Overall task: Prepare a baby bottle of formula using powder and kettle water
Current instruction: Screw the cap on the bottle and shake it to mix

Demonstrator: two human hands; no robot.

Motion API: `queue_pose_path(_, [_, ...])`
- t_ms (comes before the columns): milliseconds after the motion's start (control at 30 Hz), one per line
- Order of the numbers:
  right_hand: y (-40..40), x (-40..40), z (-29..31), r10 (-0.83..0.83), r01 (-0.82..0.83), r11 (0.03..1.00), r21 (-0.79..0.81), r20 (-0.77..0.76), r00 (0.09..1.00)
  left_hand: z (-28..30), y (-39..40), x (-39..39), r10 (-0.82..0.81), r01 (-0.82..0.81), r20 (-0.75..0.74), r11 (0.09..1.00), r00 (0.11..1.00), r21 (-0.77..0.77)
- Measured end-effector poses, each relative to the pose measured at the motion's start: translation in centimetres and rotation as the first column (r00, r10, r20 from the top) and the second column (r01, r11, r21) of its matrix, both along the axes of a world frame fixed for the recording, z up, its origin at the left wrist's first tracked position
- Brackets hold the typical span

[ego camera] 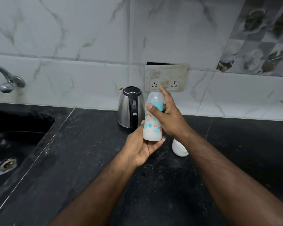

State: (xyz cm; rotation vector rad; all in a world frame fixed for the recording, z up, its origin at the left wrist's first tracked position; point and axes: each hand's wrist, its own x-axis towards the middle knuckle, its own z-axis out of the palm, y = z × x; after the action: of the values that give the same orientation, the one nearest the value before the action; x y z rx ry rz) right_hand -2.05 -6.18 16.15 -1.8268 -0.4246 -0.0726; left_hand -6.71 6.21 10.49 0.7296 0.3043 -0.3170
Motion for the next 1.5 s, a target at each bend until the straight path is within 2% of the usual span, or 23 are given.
queue_pose_path(133, [0.4, -0.8, -1.3, -0.018, 0.017, 0.996, -0.087, -0.006, 1.000, 0.1, -0.5, -0.3, 0.009, -0.012, 0.059, 0.999, 0.998, 0.044])
queue_pose_path(200, [0.1, -0.6, -0.7, 0.000, -0.001, 0.998, -0.070, -0.022, 1.000, -0.1, -0.4, -0.4, -0.012, 0.008, 0.062, 0.998, 0.998, 0.068])
queue_pose_path(267, [-0.5, 0.5, 1.1, -0.005, 0.007, 0.996, 0.088, -0.020, 1.000, -0.3, 0.0, -0.3, -0.022, 0.018, 0.049, 0.997, 0.999, 0.081])
queue_pose_path(300, [-1.0, 1.0, 2.1, -0.010, 0.018, 0.963, 0.270, -0.030, 0.999, -0.4, 0.2, -0.2, -0.019, 0.016, 0.041, 0.997, 0.999, 0.076])
queue_pose_path(333, [-1.4, 1.3, 2.8, 0.002, 0.019, 0.885, 0.465, -0.045, 0.999, -0.5, 0.4, -0.1, -0.015, 0.013, 0.031, 0.998, 0.999, 0.065])
queue_pose_path(367, [-1.5, 1.4, 2.8, 0.026, 0.012, 0.819, 0.574, -0.057, 0.998, -0.5, 0.6, -0.1, -0.013, 0.012, 0.023, 0.999, 1.000, 0.051])
queue_pose_path(400, [-1.3, 0.9, 2.3, 0.055, 0.005, 0.808, 0.590, -0.084, 0.995, -0.5, 0.6, 0.0, -0.012, 0.011, 0.018, 0.999, 1.000, 0.039])
queue_pose_path(467, [-0.3, -0.5, 0.6, 0.105, -0.040, 0.911, 0.411, -0.136, 0.985, -0.8, 0.6, 0.0, -0.021, 0.020, 0.018, 0.999, 1.000, 0.032])
queue_pose_path(500, [-0.1, -0.8, 0.2, 0.113, -0.056, 0.930, 0.362, -0.140, 0.984, -0.9, 0.6, 0.1, -0.028, 0.027, 0.020, 0.999, 0.999, 0.032])
queue_pose_path(533, [-0.1, -0.7, 0.4, 0.103, -0.042, 0.913, 0.405, -0.128, 0.986, -1.0, 0.6, 0.1, -0.029, 0.028, 0.019, 0.999, 0.999, 0.023])
queue_pose_path(600, [-0.7, 0.5, 2.3, 0.070, 0.011, 0.772, 0.635, -0.103, 0.992, -1.1, 0.7, 0.2, -0.018, 0.018, 0.003, 1.000, 1.000, -0.010])
queue_pose_path(633, [-0.8, 1.0, 3.0, 0.041, 0.022, 0.743, 0.669, -0.079, 0.996, -1.1, 0.8, 0.2, -0.017, 0.017, -0.004, 1.000, 1.000, -0.022])
queue_pose_path(667, [-0.8, 1.0, 3.2, 0.020, 0.025, 0.781, 0.624, -0.065, 0.998, -1.1, 0.7, 0.1, -0.025, 0.024, -0.005, 0.999, 1.000, -0.031])
queue_pose_path(733, [-0.5, 0.2, 1.5, -0.001, 0.012, 0.946, 0.325, -0.034, 0.999, -0.9, 0.5, -0.1, -0.061, 0.062, 0.020, 0.997, 0.998, -0.044])
queue_pose_path(767, [-0.3, -0.2, 0.4, 0.000, 0.005, 0.980, 0.196, -0.024, 1.000, -0.8, 0.4, -0.1, -0.081, 0.082, 0.036, 0.996, 0.996, -0.045])
queue_pose_path(800, [-0.2, -0.5, -0.3, -0.016, 0.018, 0.990, 0.142, -0.017, 1.000, -0.7, 0.4, -0.2, -0.098, 0.100, 0.053, 0.994, 0.994, -0.041])
queue_pose_path(900, [-0.6, 0.0, 0.1, -0.068, 0.069, 0.990, 0.126, -0.010, 0.998, -0.5, 0.5, -0.2, -0.117, 0.122, 0.121, 0.992, 0.986, -0.036])
queue_pose_path(1033, [-1.6, -0.3, 1.0, 0.039, -0.039, 0.999, -0.012, -0.029, 0.999, -0.2, 0.7, -0.1, -0.074, 0.084, 0.161, 0.995, 0.984, -0.057])
queue_pose_path(1167, [-2.8, -0.8, 1.5, 0.203, -0.194, 0.953, -0.231, 0.018, 0.979, -0.2, 0.9, 0.0, -0.050, 0.063, 0.175, 0.995, 0.983, -0.072])
queue_pose_path(1267, [-2.8, -1.1, 2.0, 0.233, -0.170, 0.874, -0.455, 0.087, 0.969, -0.1, 0.8, -0.1, -0.033, 0.049, 0.183, 0.995, 0.983, -0.083])
queue_pose_path(1333, [-2.8, -1.0, 2.2, 0.221, -0.170, 0.887, -0.430, 0.073, 0.972, 0.0, 0.7, -0.1, -0.026, 0.044, 0.186, 0.994, 0.982, -0.095])
queue_pose_path(1500, [-1.7, -1.2, 1.3, 0.138, -0.148, 0.985, -0.092, -0.109, 0.984, 0.1, 0.5, -0.4, -0.029, 0.048, 0.215, 0.996, 0.976, -0.081])
